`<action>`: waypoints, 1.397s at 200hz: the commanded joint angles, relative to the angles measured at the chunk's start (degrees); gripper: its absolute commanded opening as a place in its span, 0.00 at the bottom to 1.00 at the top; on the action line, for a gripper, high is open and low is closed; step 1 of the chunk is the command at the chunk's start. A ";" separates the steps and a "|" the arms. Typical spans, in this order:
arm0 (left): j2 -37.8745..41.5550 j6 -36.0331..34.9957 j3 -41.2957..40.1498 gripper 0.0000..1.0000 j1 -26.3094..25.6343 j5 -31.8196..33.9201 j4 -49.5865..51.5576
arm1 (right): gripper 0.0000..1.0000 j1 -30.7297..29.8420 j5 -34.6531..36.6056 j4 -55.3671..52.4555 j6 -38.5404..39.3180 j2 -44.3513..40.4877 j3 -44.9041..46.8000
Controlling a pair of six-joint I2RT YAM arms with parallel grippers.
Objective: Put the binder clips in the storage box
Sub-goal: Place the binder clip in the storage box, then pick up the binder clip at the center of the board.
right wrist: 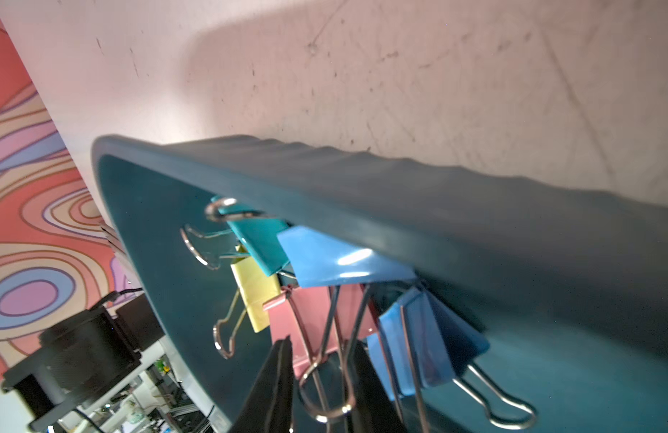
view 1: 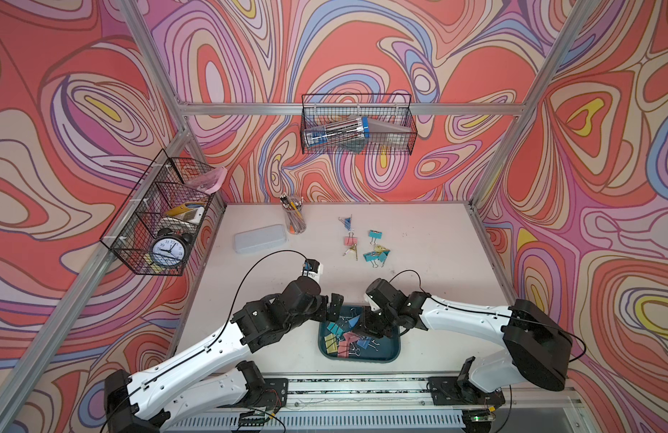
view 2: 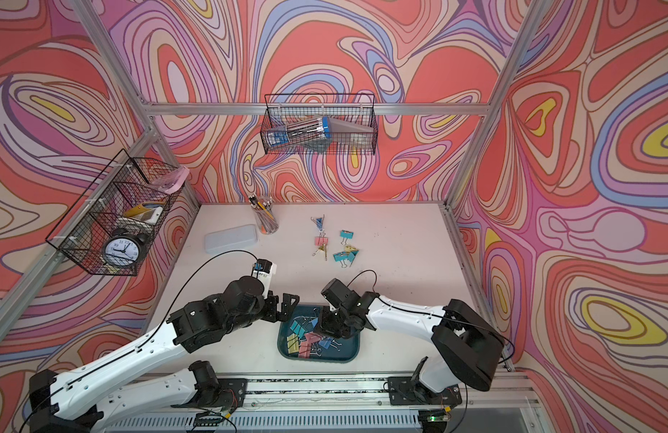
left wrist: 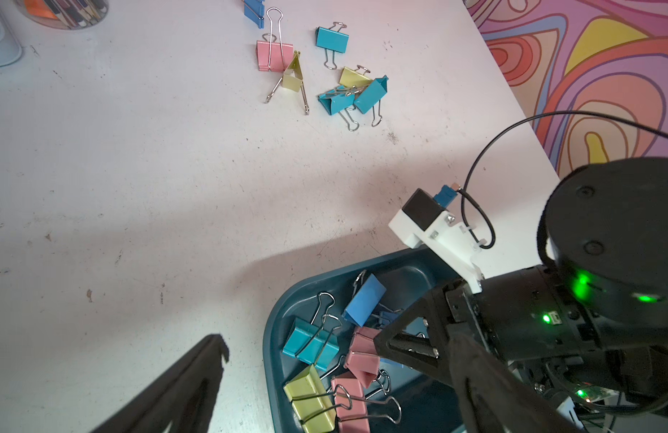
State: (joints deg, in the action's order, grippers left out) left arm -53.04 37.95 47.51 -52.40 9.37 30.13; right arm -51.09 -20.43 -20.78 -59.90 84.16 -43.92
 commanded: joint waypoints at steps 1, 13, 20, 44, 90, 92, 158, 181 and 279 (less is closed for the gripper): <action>-0.08 0.10 -0.40 0.99 0.29 0.43 -1.24 | 0.27 -0.33 4.59 -5.82 2.10 -3.84 -1.95; -0.02 -0.12 -0.24 0.99 0.29 0.81 -1.29 | 0.28 -0.26 6.40 -8.69 3.03 -5.30 -3.72; 0.09 -0.29 -0.17 0.99 0.36 0.99 -1.31 | 0.28 -0.32 7.98 -10.81 4.01 -6.03 -5.10; 0.24 -1.05 0.38 0.99 0.29 1.95 -1.41 | 0.31 -0.30 16.70 -18.22 8.76 -6.74 -12.59; 0.30 -2.67 1.38 0.99 0.33 3.55 -2.53 | 0.34 1.90 34.83 -22.46 18.23 0.70 -28.86; 0.30 -2.77 1.43 0.99 0.36 3.55 -2.58 | 0.34 2.16 35.08 -22.16 18.63 1.26 -29.49; 0.39 -2.97 1.54 0.99 0.44 3.95 -3.82 | 0.34 8.50 36.97 -14.17 26.01 22.95 -43.38; 0.57 -3.11 1.15 0.99 0.38 4.32 -3.77 | 0.33 10.21 38.12 -14.25 28.88 29.64 -46.20; -1.16 -6.09 1.81 0.99 0.39 4.35 -4.48 | 0.30 14.08 37.26 -13.35 34.56 44.82 -54.09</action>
State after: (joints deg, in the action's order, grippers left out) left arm -53.98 33.34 47.86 -52.18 13.23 26.87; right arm -37.60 16.25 -35.20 -27.27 126.69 -95.39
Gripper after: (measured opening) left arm 0.988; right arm 0.318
